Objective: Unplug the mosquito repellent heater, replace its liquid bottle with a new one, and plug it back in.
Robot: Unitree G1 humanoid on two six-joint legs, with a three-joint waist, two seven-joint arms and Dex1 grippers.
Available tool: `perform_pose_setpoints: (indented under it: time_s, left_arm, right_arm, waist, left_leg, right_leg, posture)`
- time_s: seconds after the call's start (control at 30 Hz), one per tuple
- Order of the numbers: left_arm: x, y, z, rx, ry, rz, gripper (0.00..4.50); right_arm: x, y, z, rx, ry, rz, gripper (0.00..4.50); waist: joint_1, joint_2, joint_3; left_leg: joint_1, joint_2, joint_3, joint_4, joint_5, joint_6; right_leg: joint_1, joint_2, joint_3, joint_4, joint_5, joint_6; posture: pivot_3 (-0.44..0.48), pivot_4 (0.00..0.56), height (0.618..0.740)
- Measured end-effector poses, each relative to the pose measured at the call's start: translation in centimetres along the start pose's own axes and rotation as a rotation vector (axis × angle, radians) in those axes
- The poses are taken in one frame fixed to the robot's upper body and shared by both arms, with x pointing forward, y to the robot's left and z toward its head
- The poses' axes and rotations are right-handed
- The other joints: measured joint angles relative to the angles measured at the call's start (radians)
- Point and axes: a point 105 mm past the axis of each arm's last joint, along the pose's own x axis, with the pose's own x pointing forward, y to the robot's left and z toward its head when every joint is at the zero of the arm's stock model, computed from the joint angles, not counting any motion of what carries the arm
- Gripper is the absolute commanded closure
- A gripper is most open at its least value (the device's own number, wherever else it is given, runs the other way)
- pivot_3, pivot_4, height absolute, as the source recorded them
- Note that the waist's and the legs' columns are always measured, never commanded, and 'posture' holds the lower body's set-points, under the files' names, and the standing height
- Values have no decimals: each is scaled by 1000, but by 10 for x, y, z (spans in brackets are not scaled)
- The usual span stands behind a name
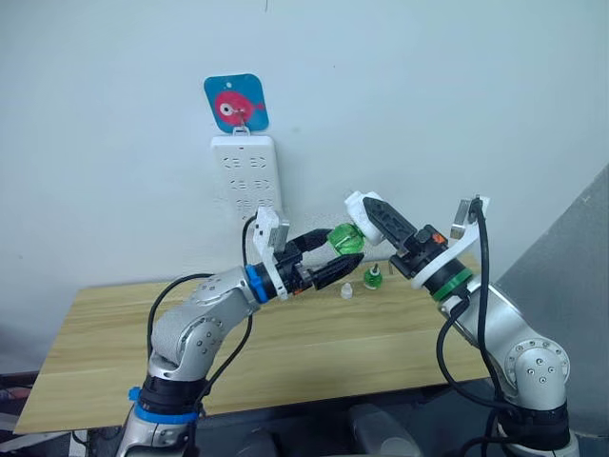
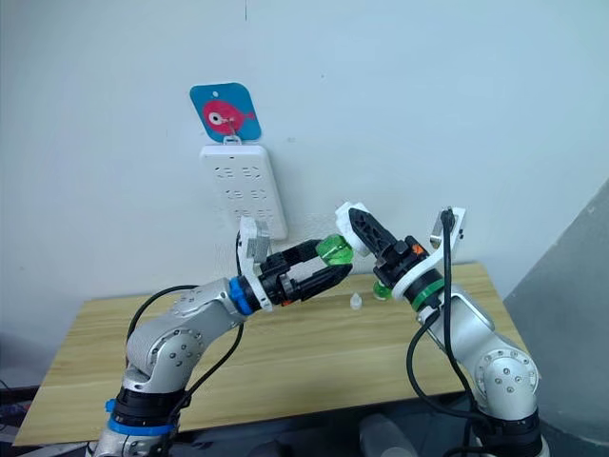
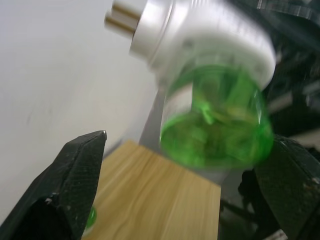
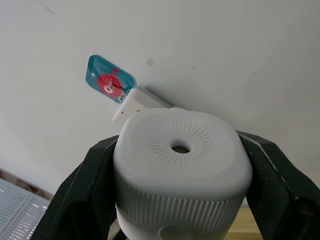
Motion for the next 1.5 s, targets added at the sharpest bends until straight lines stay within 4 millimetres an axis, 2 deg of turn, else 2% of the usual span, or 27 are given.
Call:
perform_pose_setpoints:
  time_s: [0.07, 0.17, 0.23, 0.37, 0.5, 0.63, 0.83, 1.0, 1.3, 1.5]
  left_arm:
    - [-13, 5, -11, 19, 59, 33, 0]
    - [-36, 14, -23, 86, 131, 95, 0]
    - [-51, 24, -24, 130, 154, 152, 0]
    - [-77, 46, -14, 188, 164, 255, 0]
    - [-95, 66, -3, 217, 158, 332, 0]
    - [-108, 96, 19, 251, 125, 418, 0]
    - [-110, 115, 36, 218, 128, 389, 0]
    - [-108, 130, 51, 257, 116, 412, 0]
    - [-99, 147, 58, 278, 87, 442, 0]
    - [-87, 145, 56, 277, 97, 381, 0]
  right_arm:
    - [-1, -4, 3, -56, -3, -28, 1413]
    - [-2, -13, 10, -242, 11, -85, 1415]
    - [-1, -17, 16, -397, 28, -115, 1432]
    - [1, -14, 18, -596, 79, -104, 1432]
    - [2, -15, 17, -655, 108, -103, 1433]
    - [3, -10, 17, -701, 143, -74, 1433]
    - [-1, 8, 6, -780, 233, 47, 1433]
    - [-4, 13, -1, -799, 279, 89, 1433]
    - [-6, 15, -6, -806, 301, 107, 1434]
    - [-5, 15, -7, -809, 304, 105, 1434]
  waist:
    - [0, 0, 0]
    - [2, 0, 0]
    - [3, 0, 0]
    - [3, 0, 0]
    - [4, -1, 0]
    - [6, -1, 0]
    - [5, -1, 0]
    - [4, -1, 0]
    - [4, -2, 1]
    - [7, -3, 1]
  left_leg:
    - [0, 0, 0, 0, 0, 0]
    - [0, 0, 1, 0, 0, 0]
    - [0, 0, 2, 0, 0, 0]
    - [0, 0, 2, -1, 0, 0]
    - [-1, 0, 2, -1, 0, 0]
    - [-1, 0, 2, -1, 0, 0]
    - [-1, 0, 1, -2, 0, 0]
    - [-1, 0, 1, -2, 0, 0]
    - [-2, 0, 1, -2, 0, 0]
    - [-2, 0, 1, -2, 0, 0]
  right_leg:
    - [0, 0, 0, 0, 0, 0]
    - [-1, 0, 1, 0, 0, 0]
    - [-1, 0, 2, 0, 0, 0]
    - [-1, 0, 1, 0, 0, 0]
    - [-2, 0, 1, 0, 0, 0]
    - [-2, 0, 1, 0, 0, 0]
    - [-2, 0, 0, -1, 0, 0]
    - [-2, 0, 0, -1, 0, 0]
    - [-2, 0, 0, -1, 0, 0]
    - [-2, 0, -1, -1, 0, 0]
  posture:
    - [-216, 49, 735]
    - [-215, 51, 735]
    - [-214, 51, 735]
    - [-208, 54, 735]
    - [-196, 55, 735]
    - [-192, 57, 735]
    - [-207, 63, 735]
    - [-210, 67, 735]
    - [-211, 70, 735]
    - [-215, 70, 735]
